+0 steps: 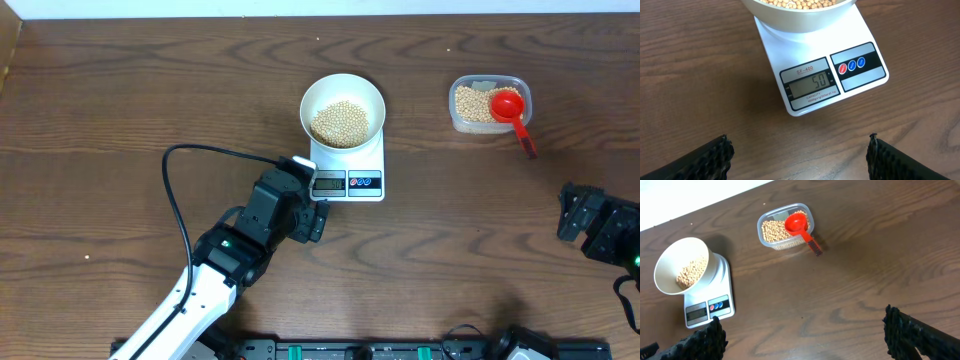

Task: Scoop item into bowl and weigh 50g on scale

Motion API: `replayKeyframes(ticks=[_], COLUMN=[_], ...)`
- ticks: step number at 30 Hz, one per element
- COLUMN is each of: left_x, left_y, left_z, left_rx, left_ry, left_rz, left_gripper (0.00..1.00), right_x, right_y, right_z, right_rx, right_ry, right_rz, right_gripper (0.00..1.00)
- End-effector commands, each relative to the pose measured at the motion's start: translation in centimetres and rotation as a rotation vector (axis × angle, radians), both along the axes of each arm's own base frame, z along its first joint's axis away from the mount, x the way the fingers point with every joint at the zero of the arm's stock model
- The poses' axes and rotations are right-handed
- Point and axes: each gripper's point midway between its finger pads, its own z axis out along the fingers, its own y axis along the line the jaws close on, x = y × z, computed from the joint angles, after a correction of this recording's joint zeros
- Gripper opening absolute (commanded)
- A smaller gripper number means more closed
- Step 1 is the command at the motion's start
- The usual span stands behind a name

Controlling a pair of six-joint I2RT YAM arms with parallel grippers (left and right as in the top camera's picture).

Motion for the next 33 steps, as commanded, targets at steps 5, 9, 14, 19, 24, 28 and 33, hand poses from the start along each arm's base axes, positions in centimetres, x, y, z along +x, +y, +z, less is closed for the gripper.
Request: replayKeyframes(ticks=[5,9,14,19,24,28,33], left_x=[0.1,0.1,0.1,0.1,0.1,0.1,0.1], left_y=[0.2,0.1,0.1,0.1,0.1,0.1,0.1], left_z=[0.0,0.0,0.0,0.0,0.0,0.0,0.0], left_rx=[0.008,0.008,0.008,0.008,0.008,0.008,0.008], left_ry=[-0.002,-0.002,-0.002,-0.002,-0.002,-0.002,-0.002], left_rz=[0.003,0.002,0.002,0.002,0.002,0.002,0.002], left_gripper=[0.88,0.88,0.88,0.88,0.88,0.88,0.88], right_x=[0.6,1.9,4.4,6.3,6.7,6.3,5.8], right_y=[-0.4,-0.3,1.3,3.1,4.4,5.0,5.1], right_z=[-2.4,-5.0,-7.7,-10.3,-13.0,-14.9,-16.5], right_rx=[-0.005,-0.027,-0.106,-0.165,-0.207,-0.227,-0.234], right_ry=[0.040,-0.006,-0.186,-0.388,-0.552,-0.614,-0.639], right_rz=[0.009,0.040,0.142,0.227,0.269,0.275,0.274], right_gripper=[0.99,0.99,0.99,0.99,0.99,0.99,0.99])
